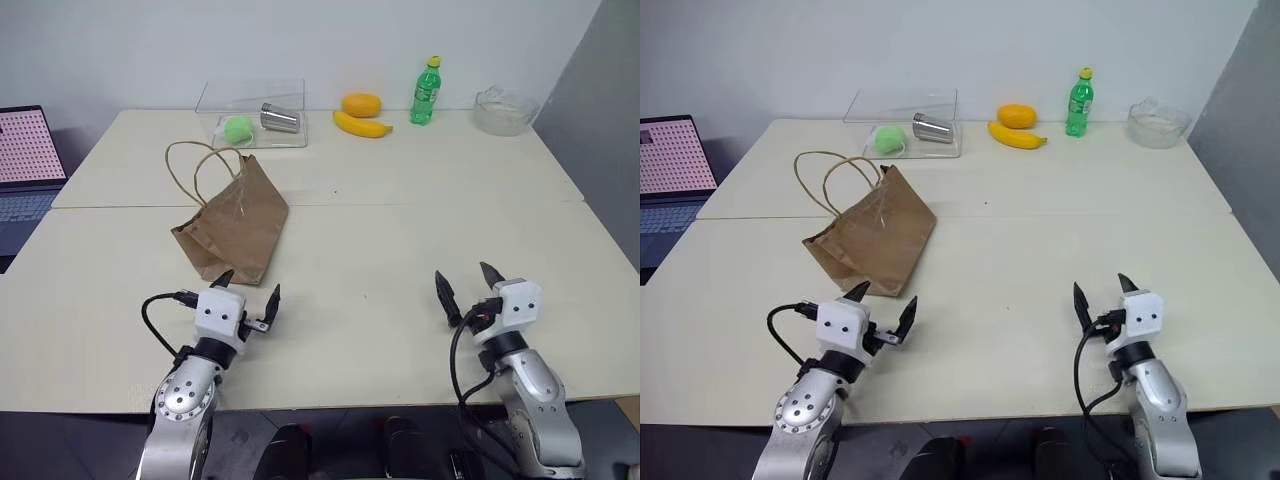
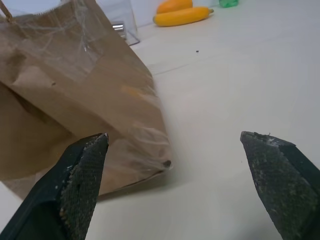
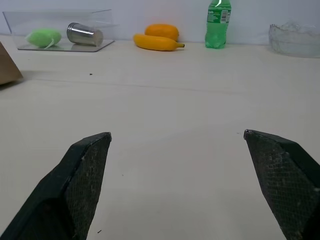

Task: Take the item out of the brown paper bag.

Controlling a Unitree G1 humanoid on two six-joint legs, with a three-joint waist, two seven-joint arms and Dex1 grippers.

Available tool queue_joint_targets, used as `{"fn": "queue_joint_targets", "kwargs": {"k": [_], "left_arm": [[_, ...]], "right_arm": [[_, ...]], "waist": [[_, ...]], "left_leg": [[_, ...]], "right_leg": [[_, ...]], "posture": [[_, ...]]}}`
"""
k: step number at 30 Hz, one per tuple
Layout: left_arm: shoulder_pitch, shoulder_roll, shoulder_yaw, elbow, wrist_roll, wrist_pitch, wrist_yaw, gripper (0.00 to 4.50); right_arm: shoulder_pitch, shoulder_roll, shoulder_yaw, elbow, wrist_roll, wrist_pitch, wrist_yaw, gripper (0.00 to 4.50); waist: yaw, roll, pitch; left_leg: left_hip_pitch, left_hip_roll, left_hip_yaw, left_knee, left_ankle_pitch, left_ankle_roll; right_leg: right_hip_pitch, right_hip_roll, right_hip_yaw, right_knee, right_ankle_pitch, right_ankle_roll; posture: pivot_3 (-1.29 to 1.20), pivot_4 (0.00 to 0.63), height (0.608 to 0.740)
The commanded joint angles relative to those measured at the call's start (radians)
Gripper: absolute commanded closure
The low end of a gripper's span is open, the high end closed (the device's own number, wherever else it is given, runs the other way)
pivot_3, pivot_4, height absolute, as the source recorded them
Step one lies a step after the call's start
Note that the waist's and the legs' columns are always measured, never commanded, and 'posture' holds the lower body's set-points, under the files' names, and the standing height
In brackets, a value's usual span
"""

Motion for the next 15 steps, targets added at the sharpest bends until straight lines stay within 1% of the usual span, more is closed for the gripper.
{"fn": "queue_joint_targets", "kwargs": {"k": [1,10,15], "left_arm": [[-0.008,0.003,-0.007,-0.015,-0.012,-0.031,-0.013,0.04],[-0.006,0.008,-0.008,-0.022,0.007,-0.026,-0.004,0.04],[0.006,0.015,0.015,-0.068,0.006,-0.012,0.007,0.04]], "right_arm": [[-0.001,0.002,0.000,-0.032,-0.009,-0.031,-0.010,0.00],[-0.002,-0.003,0.021,-0.027,-0.017,-0.031,-0.002,0.00],[-0.007,-0.027,0.038,-0.020,-0.022,-0.039,0.035,0.00]], "waist": [[0.000,0.000,0.000],[0.000,0.000,0.000],[0.000,0.000,0.000]], "left_leg": [[0.000,0.000,0.000,0.000,0.000,0.000],[0.000,0.000,0.000,0.000,0.000,0.000],[0.000,0.000,0.000,0.000,0.000,0.000]], "right_leg": [[0.000,0.000,0.000,0.000,0.001,-0.001],[0.000,0.000,0.000,0.000,0.001,-0.002],[0.000,0.000,0.000,0.000,0.001,-0.002]], "posture": [[0.00,0.150,0.740],[0.00,0.150,0.740],[0.00,0.150,0.740]]}}
